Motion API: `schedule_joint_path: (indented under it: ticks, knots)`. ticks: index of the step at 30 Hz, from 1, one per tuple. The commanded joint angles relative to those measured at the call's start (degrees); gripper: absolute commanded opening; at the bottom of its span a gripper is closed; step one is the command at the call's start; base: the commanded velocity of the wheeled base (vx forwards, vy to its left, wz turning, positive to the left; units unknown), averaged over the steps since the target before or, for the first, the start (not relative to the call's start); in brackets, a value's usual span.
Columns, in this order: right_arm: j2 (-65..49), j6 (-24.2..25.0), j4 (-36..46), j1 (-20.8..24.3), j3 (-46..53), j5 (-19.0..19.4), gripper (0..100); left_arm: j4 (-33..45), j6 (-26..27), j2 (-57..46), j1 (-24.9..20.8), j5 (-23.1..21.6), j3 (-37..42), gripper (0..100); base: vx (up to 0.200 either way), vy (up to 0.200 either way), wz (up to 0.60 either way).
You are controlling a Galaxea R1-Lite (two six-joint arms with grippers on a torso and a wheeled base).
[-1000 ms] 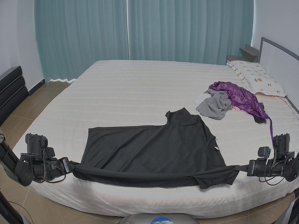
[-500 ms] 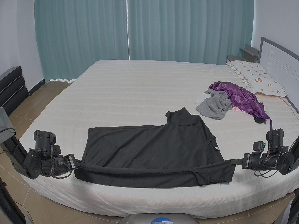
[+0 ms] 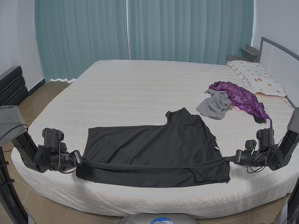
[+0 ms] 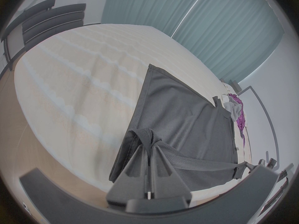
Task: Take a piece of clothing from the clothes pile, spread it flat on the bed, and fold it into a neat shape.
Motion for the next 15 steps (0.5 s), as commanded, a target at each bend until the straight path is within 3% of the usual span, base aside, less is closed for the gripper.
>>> schedule_joint_path:
  ticks: [1,9,15]
  knots:
    - [3.5,1.6,-3.4,0.3,-0.2,-0.1,0,0.1,-0.6,1.0,-0.1,0.7,-1.2,0,0.0,0.0,0.0]
    - [0.2,3.6,-11.9,0.6,5.6,-0.1,0,0.4,-0.5,-3.8,-0.1,2.2,0.9,0,0.0,0.0,0.0]
    - [-3.7,3.7,-14.9,1.4,10.7,0.1,0,5.7,-0.2,-10.5,-0.3,2.2,2.2,0,0.0,0.0,0.0]
